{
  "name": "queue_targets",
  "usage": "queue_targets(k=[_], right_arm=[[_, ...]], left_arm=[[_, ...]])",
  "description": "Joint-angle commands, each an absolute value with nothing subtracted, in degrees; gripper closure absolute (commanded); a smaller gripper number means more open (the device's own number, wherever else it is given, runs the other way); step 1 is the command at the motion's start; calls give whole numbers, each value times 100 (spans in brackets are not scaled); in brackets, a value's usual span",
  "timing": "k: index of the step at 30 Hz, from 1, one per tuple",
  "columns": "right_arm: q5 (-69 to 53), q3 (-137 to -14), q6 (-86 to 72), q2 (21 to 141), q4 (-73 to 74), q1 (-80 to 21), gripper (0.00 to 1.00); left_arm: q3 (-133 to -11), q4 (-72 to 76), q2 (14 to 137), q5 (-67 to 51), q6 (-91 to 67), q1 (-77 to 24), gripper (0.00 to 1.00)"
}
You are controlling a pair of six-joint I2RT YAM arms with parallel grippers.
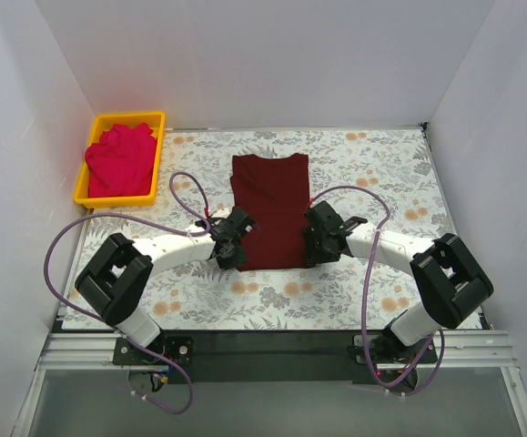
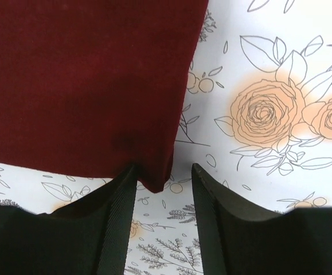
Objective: Fold and stack the t-shirts
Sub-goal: Fold the tshirt
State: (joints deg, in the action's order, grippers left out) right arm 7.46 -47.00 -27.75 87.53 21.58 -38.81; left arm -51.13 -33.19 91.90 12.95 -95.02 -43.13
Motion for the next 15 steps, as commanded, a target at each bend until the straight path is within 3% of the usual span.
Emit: queue_targets(k=[1,11,14,15], right_arm=[[932,-4562,-2918,9166,2083,-3999,52],[554,-4140,-2892,9360,2390,-4061,72],[431,-4017,-2830,9369,2452,-4061,83],[387,-3947,-2795,9317,2461,-4061,92]], left_arm=[[-4764,-3973,9185,1204,-9553,-4359,100],[-4491,-4025,8851,1107,-9659,-4359,100],[-4447,-4060,8833,1081,-9668,-4359,100],[-4412,-4078,8807,1055,-9694,-4359,100]])
